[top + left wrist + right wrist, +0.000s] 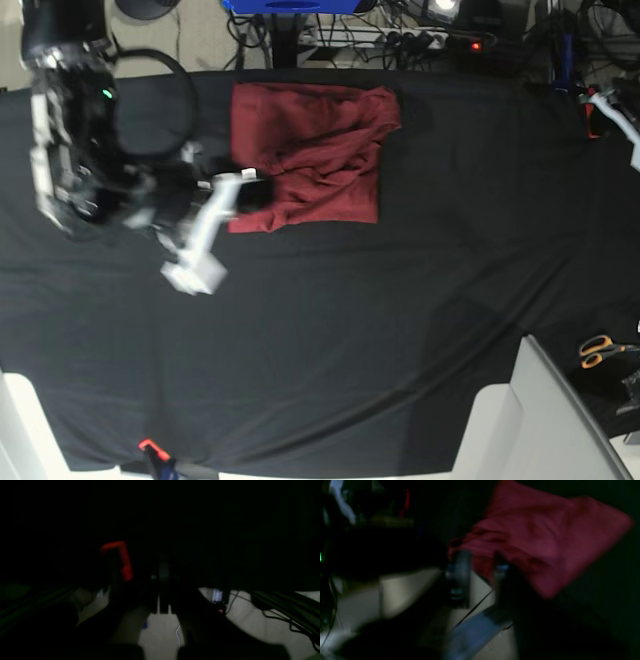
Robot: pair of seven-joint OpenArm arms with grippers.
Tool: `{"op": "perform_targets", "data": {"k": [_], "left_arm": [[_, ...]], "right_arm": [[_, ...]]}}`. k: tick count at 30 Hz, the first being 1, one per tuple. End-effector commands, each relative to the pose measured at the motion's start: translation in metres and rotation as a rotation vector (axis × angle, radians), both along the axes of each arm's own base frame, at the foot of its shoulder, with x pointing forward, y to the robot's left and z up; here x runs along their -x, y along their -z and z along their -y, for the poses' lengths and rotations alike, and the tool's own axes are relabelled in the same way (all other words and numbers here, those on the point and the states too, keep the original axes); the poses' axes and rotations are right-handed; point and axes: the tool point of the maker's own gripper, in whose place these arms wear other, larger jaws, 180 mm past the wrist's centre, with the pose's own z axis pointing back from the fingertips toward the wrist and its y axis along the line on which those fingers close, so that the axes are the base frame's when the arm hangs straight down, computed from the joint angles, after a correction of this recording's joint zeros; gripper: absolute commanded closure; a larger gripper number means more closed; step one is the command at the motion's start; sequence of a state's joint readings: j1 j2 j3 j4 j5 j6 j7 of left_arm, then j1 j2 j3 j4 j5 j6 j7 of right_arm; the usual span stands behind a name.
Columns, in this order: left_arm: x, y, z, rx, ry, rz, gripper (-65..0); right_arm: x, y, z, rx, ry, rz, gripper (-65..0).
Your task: Fold the T-shirt properly
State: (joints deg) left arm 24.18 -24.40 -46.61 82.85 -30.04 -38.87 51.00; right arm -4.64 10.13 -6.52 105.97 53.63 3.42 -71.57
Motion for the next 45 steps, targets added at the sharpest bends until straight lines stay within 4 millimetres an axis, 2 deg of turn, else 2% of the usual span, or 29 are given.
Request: {"op": "perform_targets", "data": {"k": [1, 3, 10, 17, 19, 26, 30, 37, 42, 45], "left_arm": [[-0.008, -0.016, -0.012, -0.037, 0.002, 0.04, 0.0], [-0.001, -0.016, -0.023, -0.085, -0.005, 0.008, 0.0], [0.01, -0.011, -0.031, -0.156, 0.015, -0.06, 0.0], [0.011, -0.01, -0.031, -0.154, 0.013, -0.063, 0.0], [0.011, -0.01, -0.03, -0.152, 0.013, -0.06, 0.0], [0.012, -0.006, -0.026, -0.144, 0.009, -0.061, 0.0], [0.013, -0.005, -0.025, -0.139, 0.007, -0.064, 0.0], [0.013, -0.005, -0.025, -0.139, 0.006, -0.063, 0.0], [0.012, -0.005, -0.024, -0.136, 0.006, -0.057, 0.0], [0.012, -0.005, -0.024, -0.135, 0.005, -0.058, 0.0]], "right_arm": [[-0.007, -0.005, 0.009, -0.008, 0.036, 0.027, 0.0], [-0.005, 0.005, 0.017, -0.007, 0.075, -0.003, -2.6], [-0.005, 0.057, 0.031, 0.003, 0.165, -0.15, -0.5], [-0.002, 0.077, 0.037, 0.009, 0.197, -0.207, -0.6], [0.001, 0.082, 0.033, 0.01, 0.185, -0.225, -0.6], [0.005, 0.094, 0.005, 0.019, 0.107, -0.229, -0.6], [0.005, 0.099, 0.001, 0.023, 0.095, -0.248, -0.6], [-0.006, 0.092, 0.0, 0.017, 0.092, -0.226, -0.6], [-0.016, 0.083, -0.013, -0.011, 0.083, -0.205, -0.6], [-0.017, 0.078, -0.032, -0.032, 0.048, -0.197, -0.6]]}}
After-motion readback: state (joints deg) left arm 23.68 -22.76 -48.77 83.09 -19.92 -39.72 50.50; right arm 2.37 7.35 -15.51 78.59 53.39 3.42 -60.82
